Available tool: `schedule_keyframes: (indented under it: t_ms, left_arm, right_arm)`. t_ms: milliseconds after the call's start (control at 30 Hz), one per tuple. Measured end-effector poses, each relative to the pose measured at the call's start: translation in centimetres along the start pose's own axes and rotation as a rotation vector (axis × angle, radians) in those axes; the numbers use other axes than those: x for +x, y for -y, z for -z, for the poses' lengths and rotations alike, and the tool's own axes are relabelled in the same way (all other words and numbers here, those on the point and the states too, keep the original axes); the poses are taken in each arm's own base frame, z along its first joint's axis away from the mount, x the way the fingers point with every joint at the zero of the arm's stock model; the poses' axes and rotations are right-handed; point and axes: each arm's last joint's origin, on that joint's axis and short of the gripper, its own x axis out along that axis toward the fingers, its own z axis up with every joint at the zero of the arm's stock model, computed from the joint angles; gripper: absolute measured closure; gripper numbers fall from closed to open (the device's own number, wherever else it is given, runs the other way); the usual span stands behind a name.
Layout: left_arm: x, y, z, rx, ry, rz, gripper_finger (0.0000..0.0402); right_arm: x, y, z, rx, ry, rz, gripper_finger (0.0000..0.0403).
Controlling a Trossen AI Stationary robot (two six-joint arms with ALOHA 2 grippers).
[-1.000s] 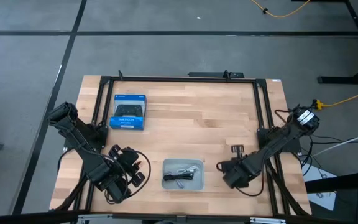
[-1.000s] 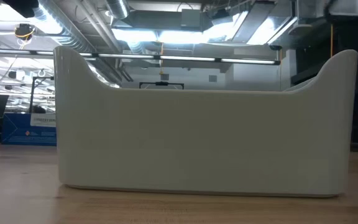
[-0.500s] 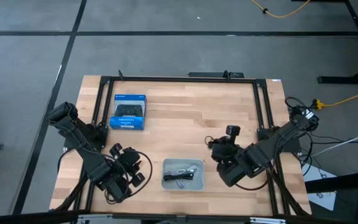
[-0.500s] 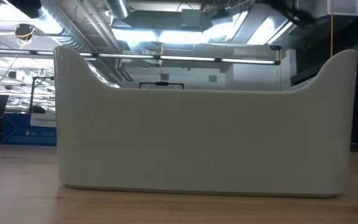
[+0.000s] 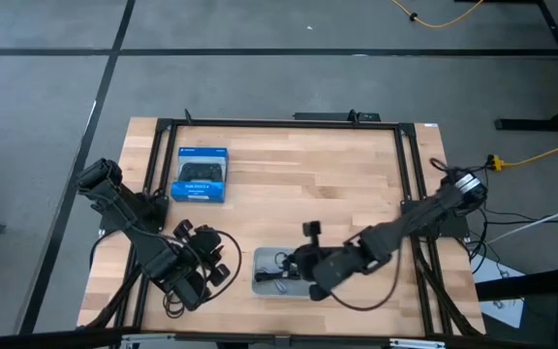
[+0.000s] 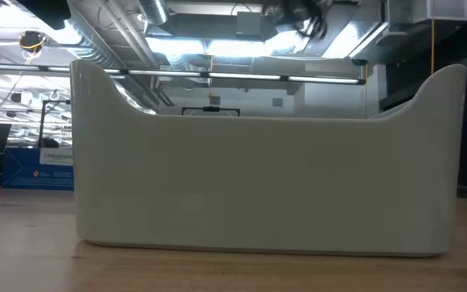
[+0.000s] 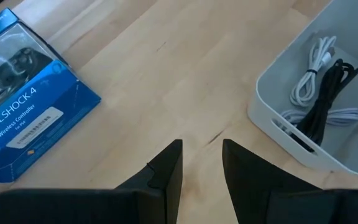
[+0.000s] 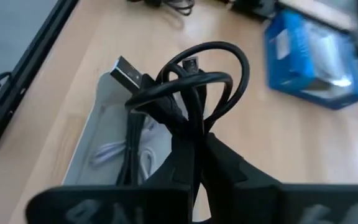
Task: Pick and place USB-C Cables
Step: Put the black charger cable into the gray bin, then put the black white charger cable into the gray bin
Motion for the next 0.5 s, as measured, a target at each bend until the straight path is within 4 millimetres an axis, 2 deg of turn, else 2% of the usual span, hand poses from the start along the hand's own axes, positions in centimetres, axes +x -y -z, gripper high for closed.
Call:
schedule_keyframes:
  t_ms: [167,300,500]
  left_arm:
    - [0.0,0.0,0.0,0.0,-0.001,0.0,0.0295]
    - [0.0,0.0,0.0,0.0,-0.001,0.0,0.0295]
    - [0.0,0.0,0.0,0.0,-0.001,0.001,0.0295]
  right_arm:
    - [2.8,0.3,1.4,0.053,-0.053,-0.048,0.0364]
    - [3.7,0.8,1.9,0.124,-0.083,-0.038,0.0329]
    - [4.1,1.4,1.9,0.183,-0.103,-0.121,0.0296]
